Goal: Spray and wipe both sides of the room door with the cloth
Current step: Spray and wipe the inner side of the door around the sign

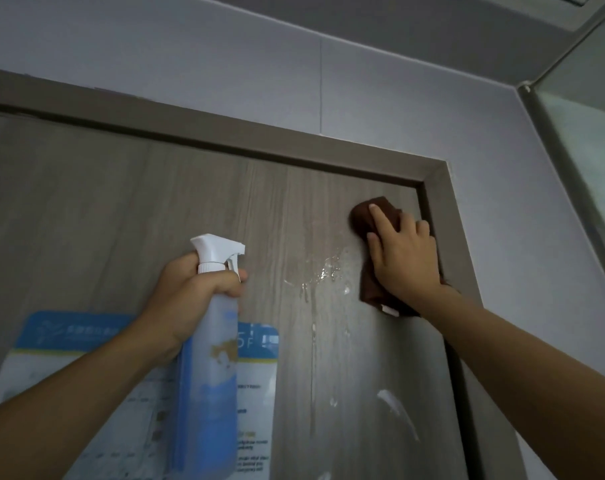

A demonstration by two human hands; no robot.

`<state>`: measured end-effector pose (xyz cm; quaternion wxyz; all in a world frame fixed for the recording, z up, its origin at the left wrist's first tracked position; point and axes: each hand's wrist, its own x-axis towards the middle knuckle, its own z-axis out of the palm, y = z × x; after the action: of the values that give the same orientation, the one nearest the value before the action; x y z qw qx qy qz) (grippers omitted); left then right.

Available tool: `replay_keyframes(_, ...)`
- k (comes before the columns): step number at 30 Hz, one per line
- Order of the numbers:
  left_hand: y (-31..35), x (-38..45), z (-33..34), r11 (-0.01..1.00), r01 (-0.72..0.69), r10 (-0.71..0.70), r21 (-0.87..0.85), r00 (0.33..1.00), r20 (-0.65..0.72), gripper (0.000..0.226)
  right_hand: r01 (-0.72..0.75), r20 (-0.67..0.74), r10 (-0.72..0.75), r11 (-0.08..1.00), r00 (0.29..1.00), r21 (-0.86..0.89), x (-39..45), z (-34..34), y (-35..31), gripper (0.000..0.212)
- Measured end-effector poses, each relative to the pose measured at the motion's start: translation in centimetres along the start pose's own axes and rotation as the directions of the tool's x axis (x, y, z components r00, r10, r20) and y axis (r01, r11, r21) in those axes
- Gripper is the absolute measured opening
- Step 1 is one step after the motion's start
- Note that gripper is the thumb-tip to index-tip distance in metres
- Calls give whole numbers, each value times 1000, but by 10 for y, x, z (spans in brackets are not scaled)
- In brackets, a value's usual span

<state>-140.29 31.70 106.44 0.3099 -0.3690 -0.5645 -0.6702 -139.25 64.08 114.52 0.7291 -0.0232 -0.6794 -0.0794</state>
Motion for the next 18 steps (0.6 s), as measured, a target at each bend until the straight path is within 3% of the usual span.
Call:
replay_keyframes(4,0,1,1,1000,-19,19,8,1000,10,33,-131,-10,131,991,991,38,32,1,-32,53)
replay_keyframes(5,-1,0,1,1000,-25,25,12,1000,12,34,-81,-8,82,995,997,62,26,-2,-40,53)
replay_keyframes(7,-2,-1,0,999,-39,39,13,999,9,44,149,-2,-150,981,989,121,-5,-6,-48,54)
replay_keyframes(9,-3,-1,1,998,-55,55,13,998,2,53,359,44,-372,916,927,178,-33,-10,-38,55)
replay_keyframes(11,-2,-1,3,997,-69,69,26,998,3,55,413,49,-423,900,905,140,-24,-7,-11,54)
replay_keyframes(14,-4,0,5,997,-61,61,54,998,0,42,77,10,-77,995,997,60,13,5,6,51)
replay_keyframes(16,-6,-1,4,997,-63,64,54,998,-16,35,-154,3,154,984,988,91,22,10,-9,47)
replay_keyframes(18,-6,0,3,996,-66,66,58,998,-13,33,-161,-11,163,980,987,116,8,9,-33,46)
